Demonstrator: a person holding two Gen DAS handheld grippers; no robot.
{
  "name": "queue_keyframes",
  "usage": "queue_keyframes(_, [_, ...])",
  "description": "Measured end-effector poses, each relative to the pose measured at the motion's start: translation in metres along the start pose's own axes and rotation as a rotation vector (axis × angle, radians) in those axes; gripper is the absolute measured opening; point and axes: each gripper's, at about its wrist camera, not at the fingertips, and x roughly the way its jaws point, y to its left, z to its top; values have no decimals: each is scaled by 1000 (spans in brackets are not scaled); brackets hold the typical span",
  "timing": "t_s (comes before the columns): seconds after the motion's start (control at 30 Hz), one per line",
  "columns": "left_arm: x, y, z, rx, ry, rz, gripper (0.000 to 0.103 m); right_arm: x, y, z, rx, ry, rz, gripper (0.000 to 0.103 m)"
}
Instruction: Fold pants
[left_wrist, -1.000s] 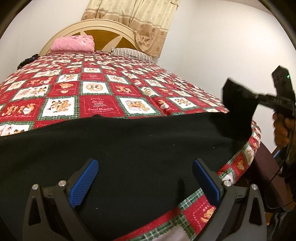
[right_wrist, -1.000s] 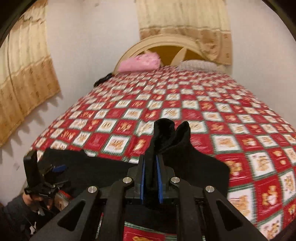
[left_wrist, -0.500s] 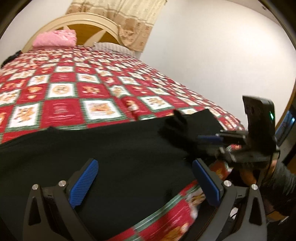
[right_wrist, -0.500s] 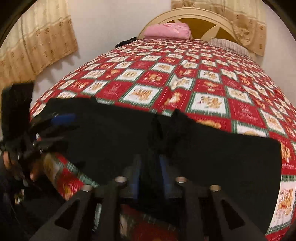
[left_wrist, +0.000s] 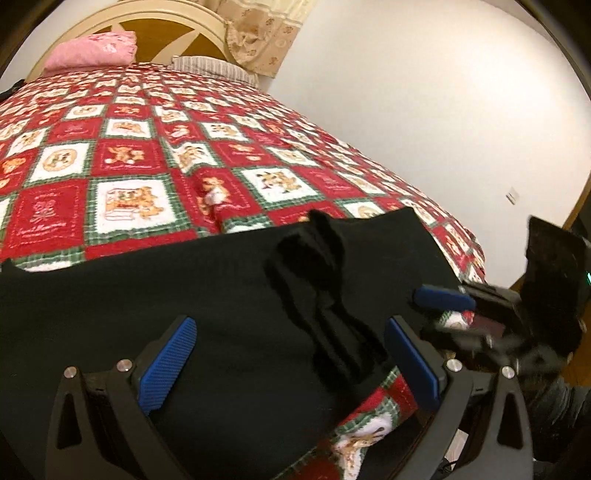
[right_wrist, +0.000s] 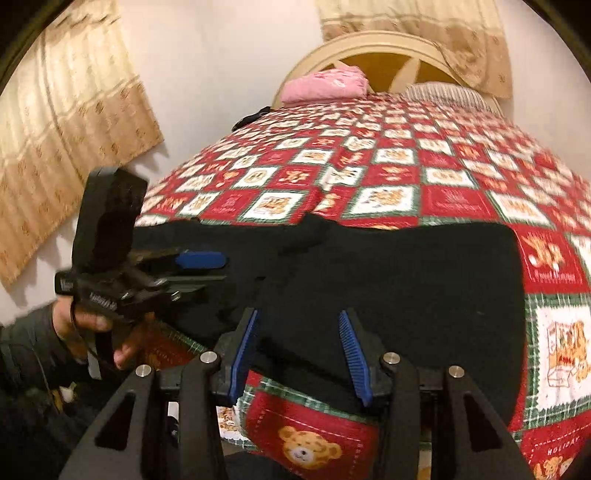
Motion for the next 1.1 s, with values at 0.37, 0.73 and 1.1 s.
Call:
queue_keyframes(0.37, [-9, 7, 0, -39, -19, -27, 103, 22, 37, -2, -120, 35, -72, 6])
queue_keyframes(0.73, [19, -18, 11, -14, 26, -88, 103, 16, 30, -11, -131, 23, -37, 46])
queue_keyframes(1.1, [55, -26, 28, -52, 62, -49, 79, -52, -53, -27, 125, -294, 21, 47])
